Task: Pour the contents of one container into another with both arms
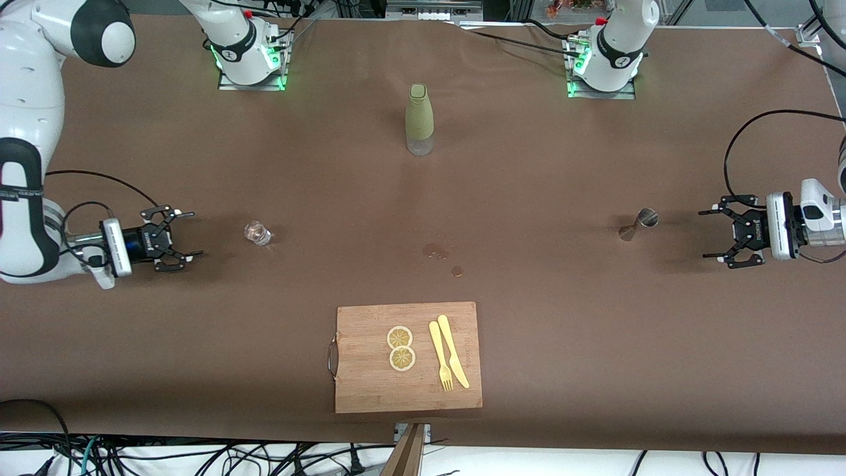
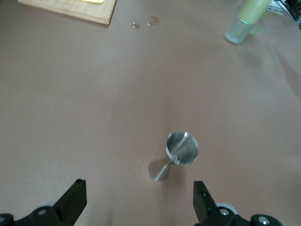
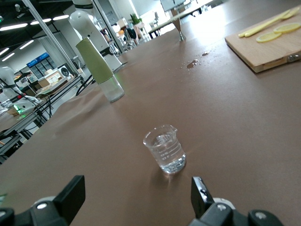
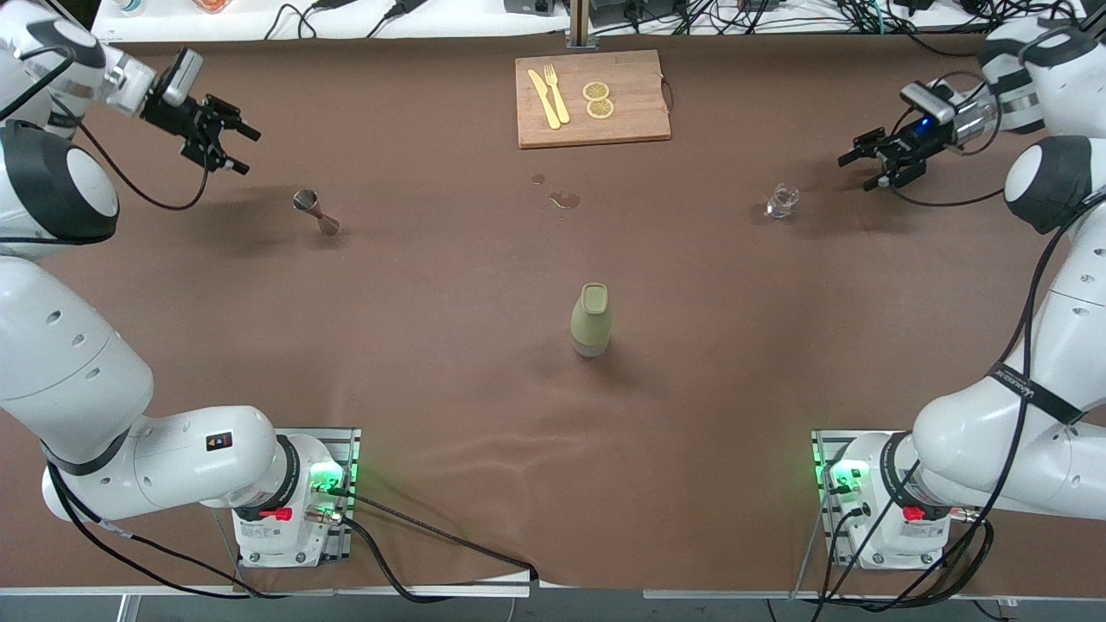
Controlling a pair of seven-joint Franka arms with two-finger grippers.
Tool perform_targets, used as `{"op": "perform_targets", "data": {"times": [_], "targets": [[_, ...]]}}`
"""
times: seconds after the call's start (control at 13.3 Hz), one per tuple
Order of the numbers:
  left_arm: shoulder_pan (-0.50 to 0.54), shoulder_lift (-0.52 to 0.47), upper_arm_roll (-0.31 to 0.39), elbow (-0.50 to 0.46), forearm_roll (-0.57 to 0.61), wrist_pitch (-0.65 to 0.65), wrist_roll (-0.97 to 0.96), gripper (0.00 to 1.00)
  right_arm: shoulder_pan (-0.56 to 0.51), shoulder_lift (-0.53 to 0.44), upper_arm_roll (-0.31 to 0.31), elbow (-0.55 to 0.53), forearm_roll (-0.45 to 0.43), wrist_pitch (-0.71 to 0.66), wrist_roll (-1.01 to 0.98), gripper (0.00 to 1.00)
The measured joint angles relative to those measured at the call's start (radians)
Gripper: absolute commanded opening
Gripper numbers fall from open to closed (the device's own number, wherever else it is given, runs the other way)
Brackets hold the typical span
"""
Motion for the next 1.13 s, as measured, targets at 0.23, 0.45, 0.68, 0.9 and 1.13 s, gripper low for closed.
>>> {"op": "perform_targets", "data": {"times": [0.23, 0.45, 0.68, 0.9, 1.13], "targets": [[-0.098, -0.135, -0.004, 0.000, 0.134, 0.001, -0.402, 1.00, 0.016, -0.088, 0.001, 0.003, -0.065, -0.004, 0.136, 1.00], [-0.174, -0.247, -0.006, -0.003, 0.245, 0.001, -0.762, 1.00, 0.038, -0.136, 0.001, 0.004, -0.113, 0.001, 0.239, 1.00], [-0.223, -0.318, -0.009, -0.007, 0.342, 0.000, -1.102, 1.00, 0.078, -0.238, 0.002, 0.005, -0.261, 0.036, 0.418, 1.00], [-0.246, -0.382, -0.068, -0.009, 0.456, -0.027, -1.406, 1.00, 0.129, -0.385, 0.002, -0.014, -0.437, 0.057, 0.648, 1.00], [-0.266, -0.438, -0.137, -0.009, 0.544, -0.086, -1.650, 1.00, 0.179, -0.502, 0.002, -0.041, -0.581, 0.066, 0.854, 1.00]]}}
